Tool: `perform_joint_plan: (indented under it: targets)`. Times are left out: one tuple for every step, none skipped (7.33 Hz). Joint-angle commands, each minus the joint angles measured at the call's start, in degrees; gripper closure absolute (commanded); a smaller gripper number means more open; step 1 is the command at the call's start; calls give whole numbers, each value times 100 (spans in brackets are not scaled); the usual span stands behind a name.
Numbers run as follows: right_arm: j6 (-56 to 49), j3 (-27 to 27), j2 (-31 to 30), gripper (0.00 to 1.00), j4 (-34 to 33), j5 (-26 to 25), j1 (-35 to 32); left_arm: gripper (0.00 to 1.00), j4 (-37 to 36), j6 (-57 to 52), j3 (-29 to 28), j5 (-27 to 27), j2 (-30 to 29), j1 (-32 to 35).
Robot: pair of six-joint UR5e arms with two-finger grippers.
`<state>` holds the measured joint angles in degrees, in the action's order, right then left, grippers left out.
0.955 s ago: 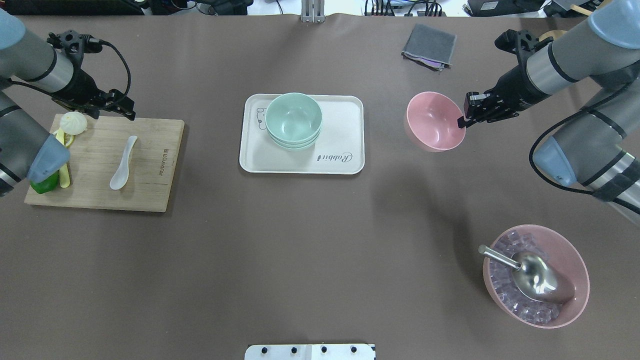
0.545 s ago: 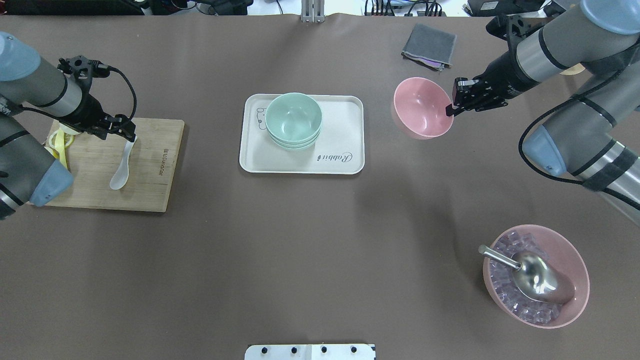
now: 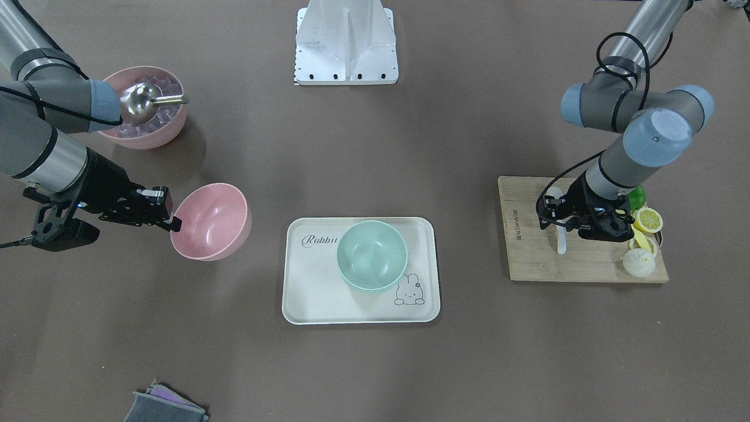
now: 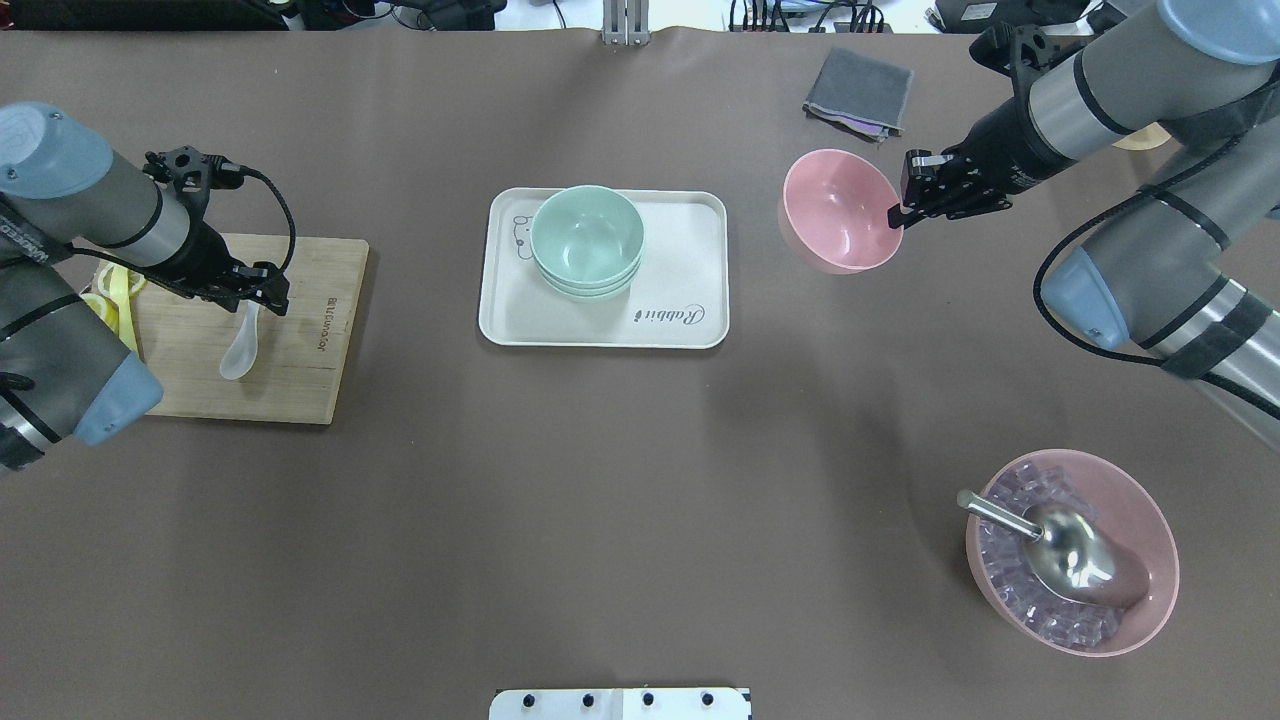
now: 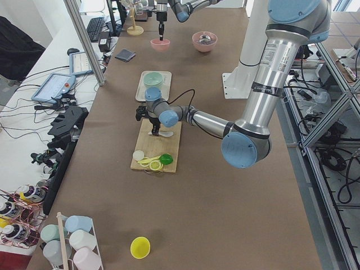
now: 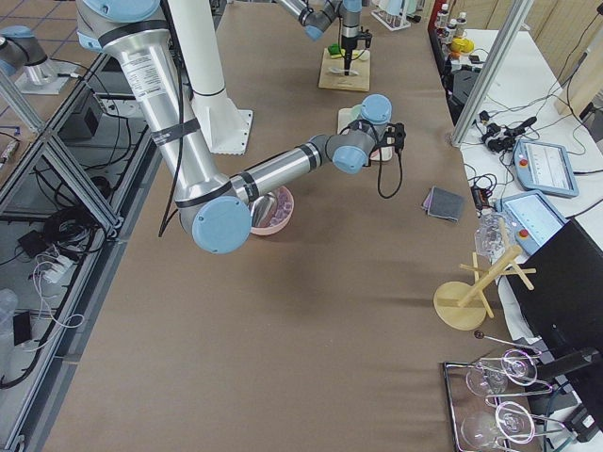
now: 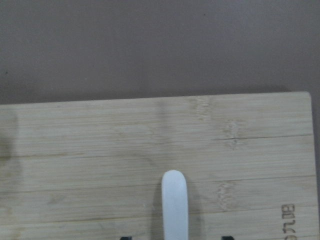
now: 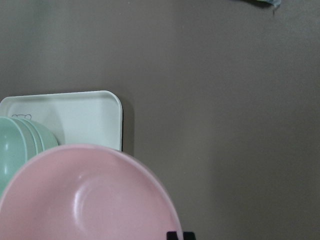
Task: Stack pink bowl on green and place spoon
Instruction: 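Grasp the pink bowl rim with the right gripper while the left grasps the spoon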
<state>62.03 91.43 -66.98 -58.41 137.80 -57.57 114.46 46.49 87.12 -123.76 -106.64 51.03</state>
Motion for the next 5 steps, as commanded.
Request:
perform_joint_plan:
  targets:
    - [2, -2, 0, 100, -3, -8, 0, 41, -3, 18, -2, 1, 29, -32]
    - [2, -2, 0, 100, -3, -8, 0, 41, -12, -16, -2, 1, 46, -23]
    - [2, -2, 0, 100, -3, -8, 0, 41, -12, -34, 7, 1, 81, -23]
    - [2, -2, 9, 100, -3, -8, 0, 41, -12, -34, 16, 10, 82, -15]
    - [2, -2, 9, 100, -3, -8, 0, 44, -12, -26, 16, 1, 90, 3]
